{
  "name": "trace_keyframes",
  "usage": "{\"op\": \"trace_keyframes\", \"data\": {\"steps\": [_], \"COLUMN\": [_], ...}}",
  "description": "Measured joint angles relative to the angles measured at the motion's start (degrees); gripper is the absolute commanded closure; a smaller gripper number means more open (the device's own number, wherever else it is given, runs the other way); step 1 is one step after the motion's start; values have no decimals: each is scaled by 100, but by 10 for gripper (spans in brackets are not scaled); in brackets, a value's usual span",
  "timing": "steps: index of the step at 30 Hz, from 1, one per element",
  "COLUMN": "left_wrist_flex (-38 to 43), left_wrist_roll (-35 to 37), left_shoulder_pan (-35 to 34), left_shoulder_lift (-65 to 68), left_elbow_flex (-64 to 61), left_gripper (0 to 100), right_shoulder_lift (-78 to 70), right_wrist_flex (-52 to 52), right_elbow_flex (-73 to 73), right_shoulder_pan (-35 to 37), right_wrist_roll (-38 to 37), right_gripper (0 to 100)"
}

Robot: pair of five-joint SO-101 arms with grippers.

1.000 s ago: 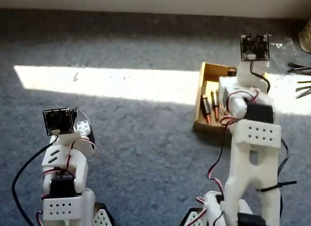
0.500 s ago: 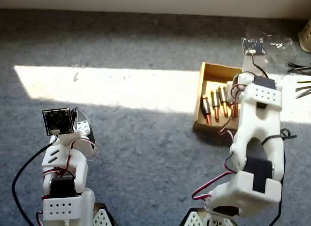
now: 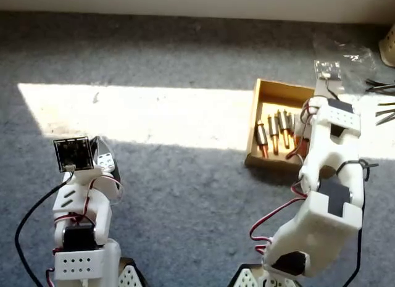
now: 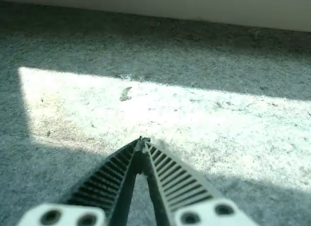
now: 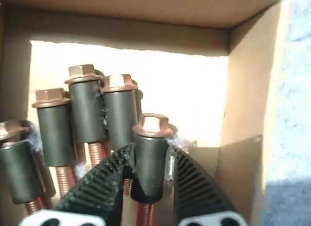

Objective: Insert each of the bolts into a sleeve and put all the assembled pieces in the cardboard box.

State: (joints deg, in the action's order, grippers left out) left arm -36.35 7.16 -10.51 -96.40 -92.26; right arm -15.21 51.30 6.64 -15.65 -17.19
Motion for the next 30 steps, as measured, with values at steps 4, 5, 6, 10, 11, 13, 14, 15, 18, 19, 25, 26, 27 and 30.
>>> {"op": "trace_keyframes", "data": {"steps": [4,5,6,10,11,13,14,15,18,19,25,26,27,30], "left_wrist_flex": [0,0,0,0,0,0,0,0,0,0,0,0,0,0], "left_wrist_roll": [0,0,0,0,0,0,0,0,0,0,0,0,0,0], "left_shoulder_pan": [0,0,0,0,0,0,0,0,0,0,0,0,0,0], "left_shoulder_lift": [0,0,0,0,0,0,0,0,0,0,0,0,0,0], "left_elbow_flex": [0,0,0,0,0,0,0,0,0,0,0,0,0,0], "left_gripper": [993,993,993,993,993,993,993,993,993,993,993,993,993,993], "right_shoulder_lift": [0,0,0,0,0,0,0,0,0,0,0,0,0,0], "right_wrist_flex": [-35,-35,-35,-35,-35,-35,-35,-35,-35,-35,-35,-35,-35,-35], "right_elbow_flex": [0,0,0,0,0,0,0,0,149,211,308,308,308,308], "right_shoulder_pan": [-149,-158,-158,-132,-141,-141,-141,-149,-149,-149,-149,-149,-149,-149], "right_wrist_roll": [0,0,0,0,0,0,0,0,0,0,0,0,0,0], "right_gripper": [989,989,989,989,989,989,989,989,988,988,988,981,965,885]}}
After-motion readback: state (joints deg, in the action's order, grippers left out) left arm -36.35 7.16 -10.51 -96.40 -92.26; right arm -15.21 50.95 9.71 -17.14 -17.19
